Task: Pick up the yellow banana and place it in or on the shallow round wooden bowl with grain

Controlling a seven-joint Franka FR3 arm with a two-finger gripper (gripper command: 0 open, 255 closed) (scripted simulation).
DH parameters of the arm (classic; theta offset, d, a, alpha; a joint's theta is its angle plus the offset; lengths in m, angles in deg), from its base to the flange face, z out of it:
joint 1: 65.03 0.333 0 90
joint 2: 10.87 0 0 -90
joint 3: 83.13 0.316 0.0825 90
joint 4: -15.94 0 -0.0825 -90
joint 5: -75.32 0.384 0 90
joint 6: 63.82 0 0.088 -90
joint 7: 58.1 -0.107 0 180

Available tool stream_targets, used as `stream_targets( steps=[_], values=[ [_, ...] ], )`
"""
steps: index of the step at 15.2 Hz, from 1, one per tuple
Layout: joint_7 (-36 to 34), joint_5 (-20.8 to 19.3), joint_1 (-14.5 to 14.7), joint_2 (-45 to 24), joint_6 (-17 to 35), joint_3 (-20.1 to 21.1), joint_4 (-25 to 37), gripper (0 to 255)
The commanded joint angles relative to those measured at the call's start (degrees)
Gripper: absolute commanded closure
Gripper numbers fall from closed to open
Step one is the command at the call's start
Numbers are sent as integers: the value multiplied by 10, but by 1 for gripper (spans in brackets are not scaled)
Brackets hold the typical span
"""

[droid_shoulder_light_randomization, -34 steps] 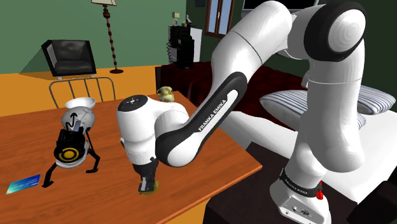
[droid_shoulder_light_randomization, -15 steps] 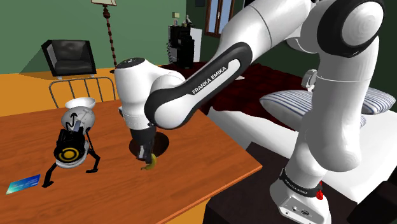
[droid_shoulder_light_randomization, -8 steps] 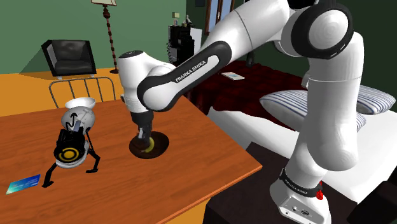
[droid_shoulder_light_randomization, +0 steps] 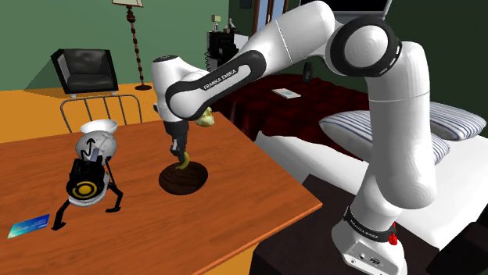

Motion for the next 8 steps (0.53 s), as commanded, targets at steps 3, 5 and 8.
stream_targets(
  steps=[3, 5, 8],
  values=[
    [-3, -7, 1, -21, 20, -4, 0, 255],
    [-5, -10, 2, -29, 31, -6, -4, 255],
    [-10, -16, 4, -41, 49, -8, -10, 255]
  ],
)
